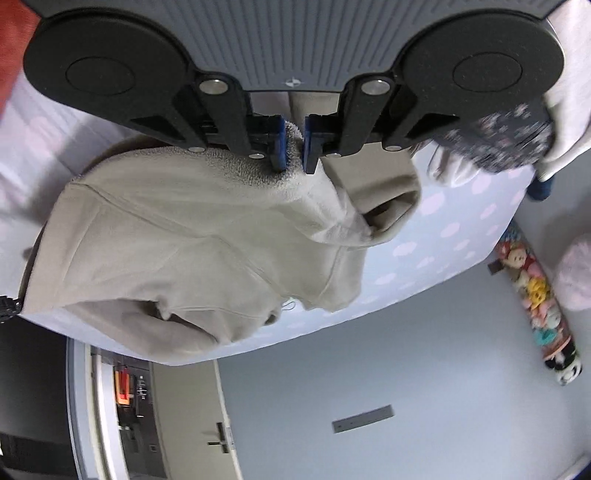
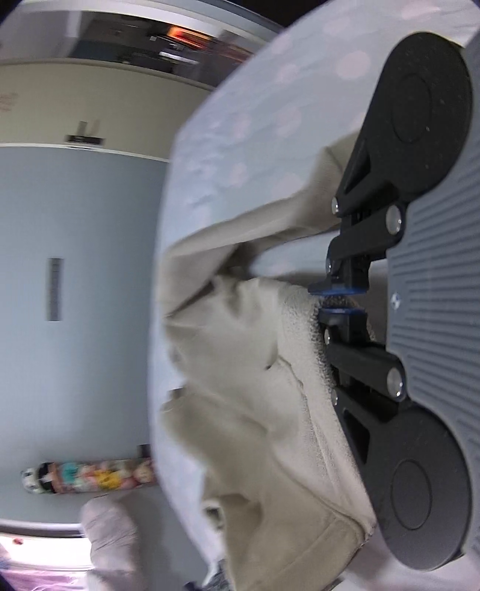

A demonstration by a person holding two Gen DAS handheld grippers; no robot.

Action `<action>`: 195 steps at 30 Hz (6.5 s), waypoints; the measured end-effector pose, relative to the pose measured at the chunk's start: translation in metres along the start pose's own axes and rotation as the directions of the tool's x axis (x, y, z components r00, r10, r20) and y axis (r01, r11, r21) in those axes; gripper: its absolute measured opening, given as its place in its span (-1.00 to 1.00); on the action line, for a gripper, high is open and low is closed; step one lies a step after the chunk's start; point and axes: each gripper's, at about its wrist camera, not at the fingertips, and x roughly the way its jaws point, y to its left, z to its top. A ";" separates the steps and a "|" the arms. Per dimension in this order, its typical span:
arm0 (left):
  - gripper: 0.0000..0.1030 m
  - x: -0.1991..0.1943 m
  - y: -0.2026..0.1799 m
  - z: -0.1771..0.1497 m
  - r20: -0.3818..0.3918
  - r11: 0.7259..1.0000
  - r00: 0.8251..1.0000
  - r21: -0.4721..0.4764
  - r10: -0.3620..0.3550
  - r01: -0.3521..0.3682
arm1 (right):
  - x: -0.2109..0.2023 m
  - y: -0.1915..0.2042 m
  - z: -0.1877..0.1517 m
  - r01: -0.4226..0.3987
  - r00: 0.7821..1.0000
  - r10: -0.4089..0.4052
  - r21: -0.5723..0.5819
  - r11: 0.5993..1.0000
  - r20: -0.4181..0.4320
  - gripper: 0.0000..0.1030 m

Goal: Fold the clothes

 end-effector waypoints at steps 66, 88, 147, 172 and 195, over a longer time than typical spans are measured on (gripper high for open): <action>-0.27 0.152 -0.034 0.001 -0.482 0.976 0.860 -0.208 -0.166 0.072 | 0.138 -0.217 -0.088 -0.131 0.980 0.181 0.944 0.303 0.078 -0.19; -0.27 0.159 -0.047 -0.017 -0.519 0.966 0.837 -0.256 -0.173 0.041 | 0.035 -0.334 0.019 0.133 0.939 -0.336 0.817 0.561 0.077 -0.93; -0.26 0.160 -0.065 -0.039 -0.468 0.966 0.867 -0.254 -0.170 0.053 | 0.018 -0.257 0.096 0.142 0.971 -0.139 0.003 0.990 -0.192 -0.67; -0.26 0.215 -0.057 -0.011 -0.482 0.957 0.865 -0.289 -0.136 -0.010 | 0.251 -0.399 0.105 0.503 0.850 -0.379 0.353 0.789 -0.366 -0.03; -0.17 0.176 -0.049 0.011 -0.373 0.946 0.922 -0.323 -0.103 -0.024 | 0.155 -0.384 0.068 0.371 0.923 -0.311 0.738 0.563 -0.227 -0.62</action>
